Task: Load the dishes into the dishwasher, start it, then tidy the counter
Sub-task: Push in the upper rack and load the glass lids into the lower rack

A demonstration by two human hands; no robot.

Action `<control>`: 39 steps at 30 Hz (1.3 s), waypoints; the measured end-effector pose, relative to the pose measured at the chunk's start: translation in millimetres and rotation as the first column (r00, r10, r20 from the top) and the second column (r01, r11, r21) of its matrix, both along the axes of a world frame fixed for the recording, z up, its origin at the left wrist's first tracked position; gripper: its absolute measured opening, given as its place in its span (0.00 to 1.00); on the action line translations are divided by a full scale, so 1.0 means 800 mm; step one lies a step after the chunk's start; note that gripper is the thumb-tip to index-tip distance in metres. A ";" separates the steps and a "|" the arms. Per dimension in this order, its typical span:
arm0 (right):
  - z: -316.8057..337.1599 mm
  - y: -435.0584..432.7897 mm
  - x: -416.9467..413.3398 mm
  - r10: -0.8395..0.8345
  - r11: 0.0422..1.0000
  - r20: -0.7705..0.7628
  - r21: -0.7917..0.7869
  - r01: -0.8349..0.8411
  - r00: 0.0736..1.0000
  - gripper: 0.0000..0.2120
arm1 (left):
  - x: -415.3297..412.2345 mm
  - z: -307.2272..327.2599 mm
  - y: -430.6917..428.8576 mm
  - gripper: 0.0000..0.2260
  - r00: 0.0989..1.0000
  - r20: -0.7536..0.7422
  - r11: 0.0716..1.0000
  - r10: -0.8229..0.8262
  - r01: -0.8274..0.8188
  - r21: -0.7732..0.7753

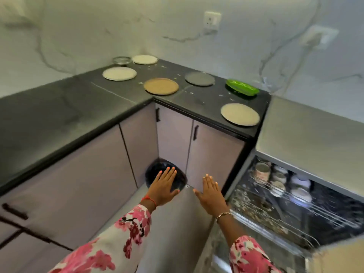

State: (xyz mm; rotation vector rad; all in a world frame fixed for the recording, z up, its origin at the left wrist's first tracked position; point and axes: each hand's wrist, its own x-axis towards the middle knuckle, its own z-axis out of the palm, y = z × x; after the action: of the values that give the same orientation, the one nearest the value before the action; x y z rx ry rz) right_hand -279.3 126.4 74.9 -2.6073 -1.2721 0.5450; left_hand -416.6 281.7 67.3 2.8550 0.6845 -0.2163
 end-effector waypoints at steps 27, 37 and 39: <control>0.097 0.681 0.179 0.284 0.919 0.142 0.241 -0.311 0.948 0.31 | 0.067 0.063 0.635 0.31 0.826 0.231 0.848 0.514 -0.530 0.009; 0.125 0.882 0.254 0.266 0.920 0.097 0.271 -0.283 0.959 0.23 | 0.125 0.063 0.830 0.30 0.769 0.206 0.794 0.605 -0.601 -0.089; 0.124 0.928 0.267 0.246 0.928 0.092 0.265 -0.261 0.965 0.22 | 0.129 0.057 0.870 0.30 0.749 0.180 0.770 0.637 -0.629 -0.108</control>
State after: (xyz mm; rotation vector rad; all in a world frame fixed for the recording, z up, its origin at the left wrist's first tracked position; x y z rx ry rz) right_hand -66.0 868.5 174.3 -2.2608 -1.5912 0.3052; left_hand -313.7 977.5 113.0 2.3691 1.5173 0.1728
